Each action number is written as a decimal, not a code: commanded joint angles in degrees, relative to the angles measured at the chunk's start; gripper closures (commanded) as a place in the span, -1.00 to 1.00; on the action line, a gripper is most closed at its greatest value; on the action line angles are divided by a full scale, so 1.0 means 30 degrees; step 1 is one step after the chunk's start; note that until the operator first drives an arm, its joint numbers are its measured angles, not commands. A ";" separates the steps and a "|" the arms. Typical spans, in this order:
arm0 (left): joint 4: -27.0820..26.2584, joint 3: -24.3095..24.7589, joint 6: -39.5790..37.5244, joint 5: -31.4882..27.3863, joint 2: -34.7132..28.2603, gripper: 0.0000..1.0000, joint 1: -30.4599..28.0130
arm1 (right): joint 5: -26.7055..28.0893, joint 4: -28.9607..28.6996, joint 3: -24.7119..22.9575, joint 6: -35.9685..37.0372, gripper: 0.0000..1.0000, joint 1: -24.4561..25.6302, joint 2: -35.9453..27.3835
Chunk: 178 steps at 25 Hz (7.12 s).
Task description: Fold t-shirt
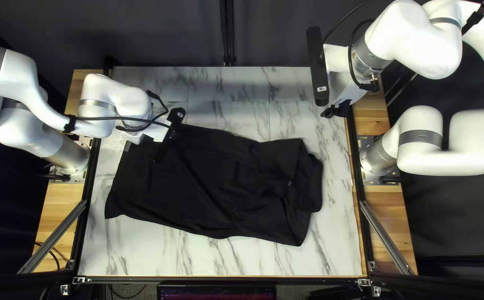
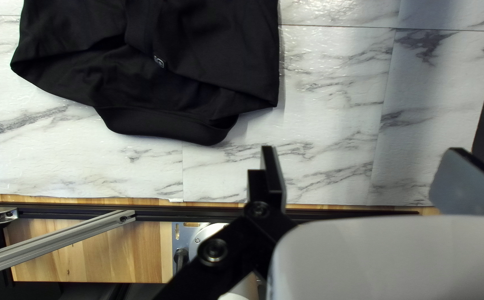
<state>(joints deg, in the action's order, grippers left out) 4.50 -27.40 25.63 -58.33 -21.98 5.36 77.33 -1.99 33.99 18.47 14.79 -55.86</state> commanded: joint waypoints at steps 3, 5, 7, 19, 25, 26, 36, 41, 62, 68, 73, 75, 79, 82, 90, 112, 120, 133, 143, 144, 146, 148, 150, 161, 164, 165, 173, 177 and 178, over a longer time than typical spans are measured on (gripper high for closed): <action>-0.1982 0.0818 0.1885 0.1989 -0.2044 -1.00 -0.0864 | 0.0000 0.0000 0.0000 0.0000 -1.00 0.0000 0.0000; -0.1924 0.0750 0.1823 0.2006 -0.1947 -1.00 -0.0936 | 0.0000 0.0000 0.0000 0.0000 -1.00 0.0000 0.0000; -0.1924 0.0750 0.1823 0.2006 -0.1947 -1.00 -0.0936 | 0.0000 0.0000 0.0000 0.0000 -1.00 0.0000 0.0000; 0.1108 -0.0526 -0.2591 0.4784 0.0718 -1.00 -0.1871 | 0.0000 0.0000 0.0000 0.0000 -1.00 0.0000 0.0000; 0.4453 -0.1115 -0.6652 0.5005 0.1479 -1.00 -0.2418 | 0.0000 0.0000 0.0000 0.0000 -1.00 0.0000 0.0000; 0.4453 -0.1115 -0.6652 0.5005 0.1479 -1.00 -0.2418 | 0.0000 0.0000 0.0000 0.0000 -1.00 0.0000 0.0000; 0.4301 -0.1554 -0.6441 0.6627 0.2933 -1.00 -0.2524 | 0.0000 0.0000 0.0000 0.0000 -1.00 0.0000 0.0000; 0.6257 -0.3318 -0.8636 0.8121 0.6006 -1.00 -0.2841 | 0.0000 0.0000 0.0000 0.0000 -1.00 0.0000 0.0000; 0.9964 -0.9020 -1.3662 0.7279 1.2910 -1.00 -0.2928 | 0.0000 0.0000 0.0000 0.0000 -1.00 0.0000 0.0000; 1.0272 -0.9571 -1.4184 0.7351 1.3684 -1.00 -0.2708 | 0.0000 0.0000 0.0000 0.0000 -1.00 0.0000 0.0000; 1.0409 -0.9535 -1.4352 0.7344 1.3734 -1.00 -0.2501 | 0.0000 0.0000 0.0000 0.0000 -1.00 0.0000 0.0000; 1.0410 -0.9455 -1.4409 0.7287 1.3653 -1.00 -0.2497 | 0.0000 0.0000 0.0000 0.0000 -1.00 0.0000 0.0000; 1.0354 -0.9256 -1.4447 0.7269 1.3497 -0.90 -0.2469 | 0.0000 0.0000 0.0000 0.0000 -1.00 0.0000 0.0000; 1.0224 -0.9073 -1.4338 0.7321 1.3357 -0.78 -0.2430 | 0.0000 0.0000 0.0000 0.0000 -1.00 0.0000 0.0000; 1.0117 -0.8892 -1.4194 0.7529 1.3380 -0.03 -0.2254 | 0.0000 0.0000 0.0000 0.0000 -1.00 0.0000 0.0000; 0.9799 -0.8565 -1.4021 0.7755 1.3168 -1.00 -0.2261 | 0.0000 0.0000 0.0000 0.0000 -1.00 0.0000 0.0000; 0.9575 -0.8779 -1.3803 0.7817 1.3298 -1.00 -0.2278 | 0.0000 0.0000 0.0000 0.0000 -1.00 0.0000 0.0000; 0.9236 -0.8409 -1.3669 0.7676 1.2626 -1.00 -0.2521 | 0.0000 0.0000 0.0000 0.0000 -1.00 0.0000 0.0000; 0.9619 -0.8295 -1.4866 0.6697 1.1915 -1.00 -0.3433 | 0.0000 0.0000 0.0000 0.0000 -1.00 0.0000 0.0000; 0.9943 -0.8418 -1.5445 0.6237 1.1885 -1.00 -0.3756 | 0.0000 0.0000 0.0000 0.0000 -1.00 0.0000 0.0000; 1.0340 -0.8644 -1.6056 0.5699 1.1985 -1.00 -0.4018 | 0.0000 0.0000 0.0000 0.0000 -1.00 0.0000 0.0000; 1.0842 -0.9049 -1.6587 0.5436 1.2463 -1.00 -0.4014 | 0.0000 0.0000 0.0000 0.0000 -1.00 0.0000 0.0000; 1.1161 -0.9588 -1.6888 0.5296 1.3167 -1.00 -0.3863 | 0.0000 0.0000 0.0000 0.0000 -1.00 0.0000 0.0000; 1.1091 -1.1765 -1.7085 0.4066 1.5368 -1.00 -0.3564 | 0.0000 0.0000 0.0000 0.0000 -1.00 0.0000 0.0000; 1.1110 -1.1731 -1.7232 0.3594 1.4979 -1.00 -0.3863 | 0.0000 0.0000 0.0000 0.0000 -1.00 0.0000 0.0000; 1.1094 -1.1677 -1.7257 0.3329 1.4726 -1.00 -0.4010 | 0.0000 0.0000 0.0000 0.0000 -1.00 0.0000 0.0000; 1.0897 -1.2003 -1.7122 0.2065 1.4327 -1.00 -0.4469 | 0.0000 0.0000 0.0000 0.0000 -1.00 0.0000 0.0000; 1.0786 -1.1833 -1.7004 0.2416 1.4314 -1.00 -0.4193 | 0.0000 0.0000 0.0000 0.0000 -1.00 0.0000 0.0000; 1.0761 -1.1820 -1.7001 0.2473 1.4338 -1.00 -0.4142 | 0.0000 0.0000 0.0000 0.0000 -1.00 0.0000 0.0000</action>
<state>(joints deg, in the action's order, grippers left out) 36.95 -63.02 -25.47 -51.33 20.97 -7.39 77.33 -1.99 33.99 18.47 14.79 -55.86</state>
